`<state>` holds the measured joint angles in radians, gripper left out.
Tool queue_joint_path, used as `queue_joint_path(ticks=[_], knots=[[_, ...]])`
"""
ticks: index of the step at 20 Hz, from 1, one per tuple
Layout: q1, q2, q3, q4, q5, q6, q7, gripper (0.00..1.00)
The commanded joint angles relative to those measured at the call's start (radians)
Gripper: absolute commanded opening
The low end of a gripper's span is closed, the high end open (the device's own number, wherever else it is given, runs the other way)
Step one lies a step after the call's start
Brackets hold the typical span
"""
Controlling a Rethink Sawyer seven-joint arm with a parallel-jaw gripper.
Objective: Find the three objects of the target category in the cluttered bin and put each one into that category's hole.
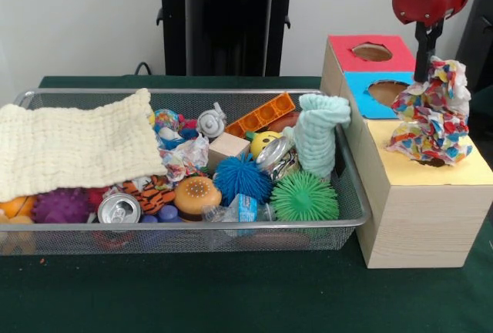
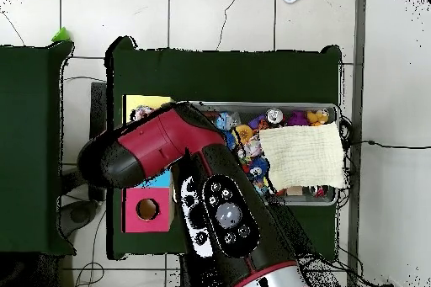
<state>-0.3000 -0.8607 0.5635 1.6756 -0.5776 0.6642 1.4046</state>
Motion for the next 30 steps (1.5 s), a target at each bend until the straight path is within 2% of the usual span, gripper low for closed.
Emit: queue_joint_path(ticks=[1, 5, 6, 15, 20, 24, 30], knots=[[-0.026, 0.062, -0.035, 0.076, -0.059, -0.048, 0.018, 0.00], [-0.020, 0.059, -0.044, 0.075, -0.047, -0.071, 0.058, 0.00], [-0.015, 0.059, -0.049, 0.073, -0.042, -0.072, 0.064, 1.00], [-0.009, 0.044, -0.045, 0.073, -0.038, -0.047, 0.035, 1.00], [-0.028, 0.027, -0.024, 0.086, -0.029, -0.023, -0.013, 1.00], [-0.061, -0.028, 0.004, 0.108, 0.015, 0.037, -0.068, 1.00], [-0.080, -0.081, 0.034, 0.100, 0.087, 0.139, -0.113, 1.00]])
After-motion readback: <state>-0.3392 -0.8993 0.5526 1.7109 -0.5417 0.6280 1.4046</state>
